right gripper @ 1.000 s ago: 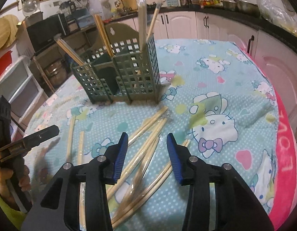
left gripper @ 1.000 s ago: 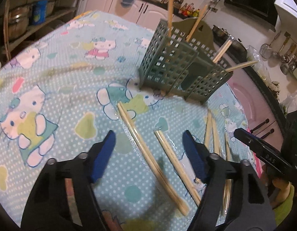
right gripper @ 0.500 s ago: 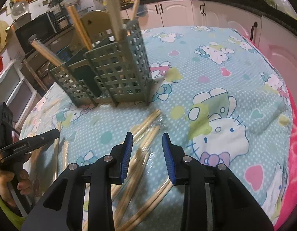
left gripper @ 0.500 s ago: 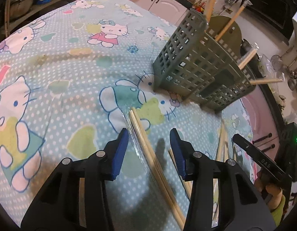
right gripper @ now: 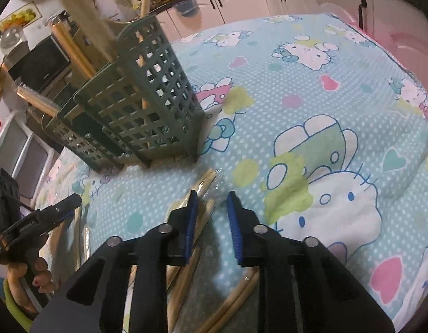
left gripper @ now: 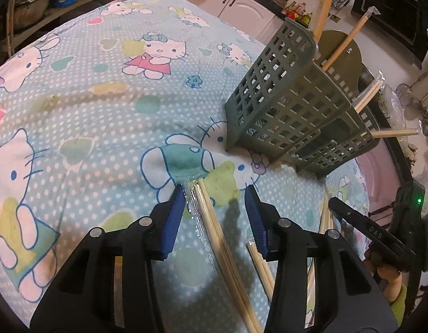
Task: Organize utensils
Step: 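Close the left tool on a wrapped chopstick while the right tool grasps another, then lift both held chopsticks upright and carry them above the green basket, then lower the chopsticks into the basket slots and open both tools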
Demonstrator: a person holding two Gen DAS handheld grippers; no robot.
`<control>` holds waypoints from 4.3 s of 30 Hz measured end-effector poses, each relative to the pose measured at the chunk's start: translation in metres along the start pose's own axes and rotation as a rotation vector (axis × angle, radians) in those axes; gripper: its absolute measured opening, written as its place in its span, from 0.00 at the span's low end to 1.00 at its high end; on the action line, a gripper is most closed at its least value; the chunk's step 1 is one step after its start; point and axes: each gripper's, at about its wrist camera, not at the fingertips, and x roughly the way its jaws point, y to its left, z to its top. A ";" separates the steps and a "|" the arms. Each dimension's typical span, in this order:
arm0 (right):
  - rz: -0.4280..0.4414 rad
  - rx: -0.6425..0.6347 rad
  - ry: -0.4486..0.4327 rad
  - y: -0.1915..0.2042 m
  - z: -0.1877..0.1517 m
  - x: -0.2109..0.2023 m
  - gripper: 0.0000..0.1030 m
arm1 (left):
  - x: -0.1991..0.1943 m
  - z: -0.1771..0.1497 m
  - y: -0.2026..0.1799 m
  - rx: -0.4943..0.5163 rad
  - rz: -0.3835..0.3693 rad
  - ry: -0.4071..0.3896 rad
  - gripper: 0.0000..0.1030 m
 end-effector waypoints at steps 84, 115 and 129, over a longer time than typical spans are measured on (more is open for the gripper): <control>0.186 -0.328 -0.561 0.159 0.089 -0.206 0.01 | -0.191 0.122 -0.163 0.373 -0.119 -0.566 0.01; 0.205 -0.282 -0.619 0.173 0.163 -0.150 0.01 | -0.114 0.127 -0.125 0.300 -0.065 -0.556 0.01; 0.154 -0.268 -0.584 0.160 0.153 -0.109 0.01 | -0.099 0.117 -0.119 0.301 -0.065 -0.518 0.01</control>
